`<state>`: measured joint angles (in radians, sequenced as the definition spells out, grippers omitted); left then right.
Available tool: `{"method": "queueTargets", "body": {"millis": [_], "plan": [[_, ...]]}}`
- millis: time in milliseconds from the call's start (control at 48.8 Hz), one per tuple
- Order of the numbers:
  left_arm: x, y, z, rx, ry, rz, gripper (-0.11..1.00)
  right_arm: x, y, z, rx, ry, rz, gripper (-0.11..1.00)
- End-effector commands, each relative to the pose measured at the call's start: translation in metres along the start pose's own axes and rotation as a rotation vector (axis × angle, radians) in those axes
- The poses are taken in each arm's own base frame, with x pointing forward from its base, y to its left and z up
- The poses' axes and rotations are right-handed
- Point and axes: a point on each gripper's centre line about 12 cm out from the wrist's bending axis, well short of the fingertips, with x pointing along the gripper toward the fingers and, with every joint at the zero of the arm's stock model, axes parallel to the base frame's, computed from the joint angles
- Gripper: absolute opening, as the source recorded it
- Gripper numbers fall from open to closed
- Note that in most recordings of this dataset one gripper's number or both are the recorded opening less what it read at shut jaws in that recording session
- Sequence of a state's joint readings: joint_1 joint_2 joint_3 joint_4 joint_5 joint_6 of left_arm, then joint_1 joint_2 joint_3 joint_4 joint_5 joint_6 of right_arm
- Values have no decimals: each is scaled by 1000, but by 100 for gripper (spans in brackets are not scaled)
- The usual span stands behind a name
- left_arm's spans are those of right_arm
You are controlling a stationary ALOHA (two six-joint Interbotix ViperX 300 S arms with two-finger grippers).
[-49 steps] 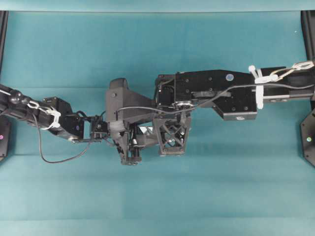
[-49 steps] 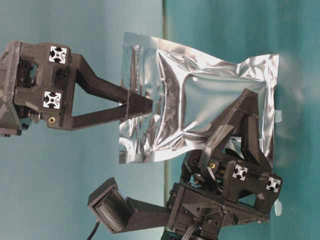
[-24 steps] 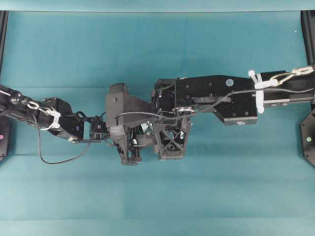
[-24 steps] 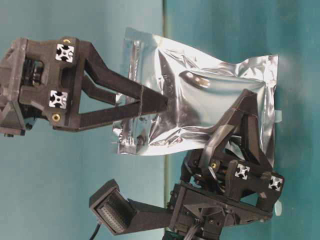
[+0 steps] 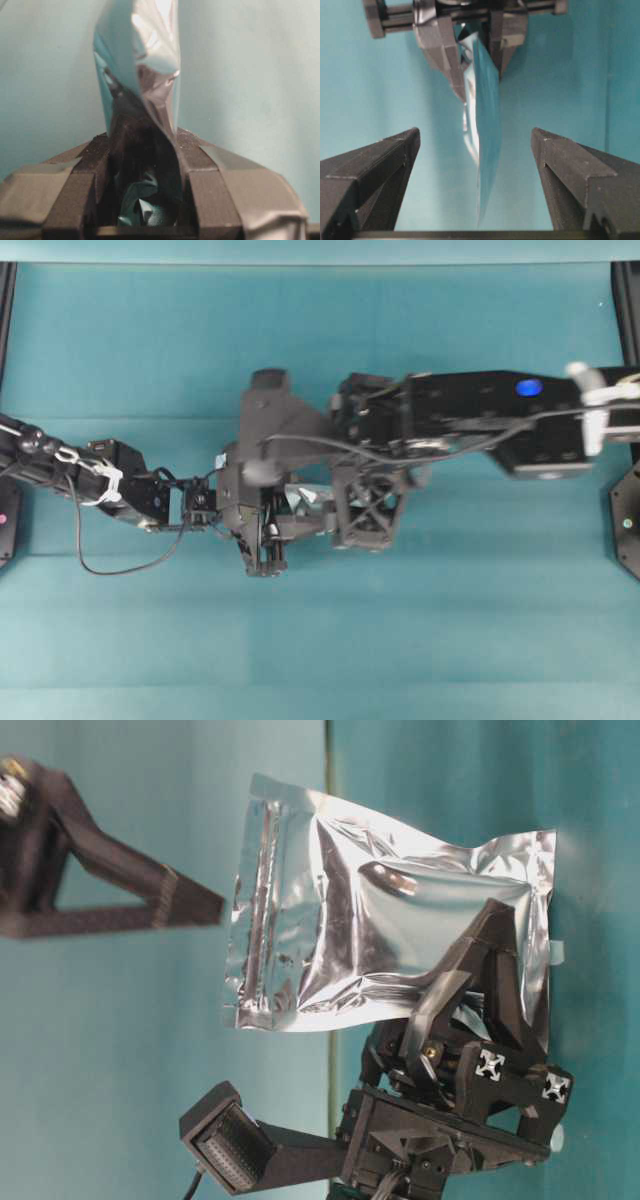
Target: Hand over the silver zip bag and make it stand upright.
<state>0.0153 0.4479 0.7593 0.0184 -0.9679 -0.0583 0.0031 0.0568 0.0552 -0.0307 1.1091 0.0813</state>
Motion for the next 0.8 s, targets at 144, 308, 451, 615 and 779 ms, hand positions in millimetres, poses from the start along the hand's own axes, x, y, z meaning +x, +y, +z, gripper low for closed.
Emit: {"method": "queueTargets", "body": {"millis": [144,308,451,615,779], "plan": [[0,-3,2,5,-7,-8,28,-39,2,-11,18,-121,11,91],[0,-3,3,4,-9,-8,28,-52,1,-20,26,-193,19,91],[0,-3,3,4,-9,-8,28,-60,-2,-31,43,-261,26,91],[0,-3,3,4,-9,-8,28,-62,-4,-48,65,-305,33,91],[0,-3,3,4,-9,-8,28,-66,-6,-69,84,-355,41,91]]}}
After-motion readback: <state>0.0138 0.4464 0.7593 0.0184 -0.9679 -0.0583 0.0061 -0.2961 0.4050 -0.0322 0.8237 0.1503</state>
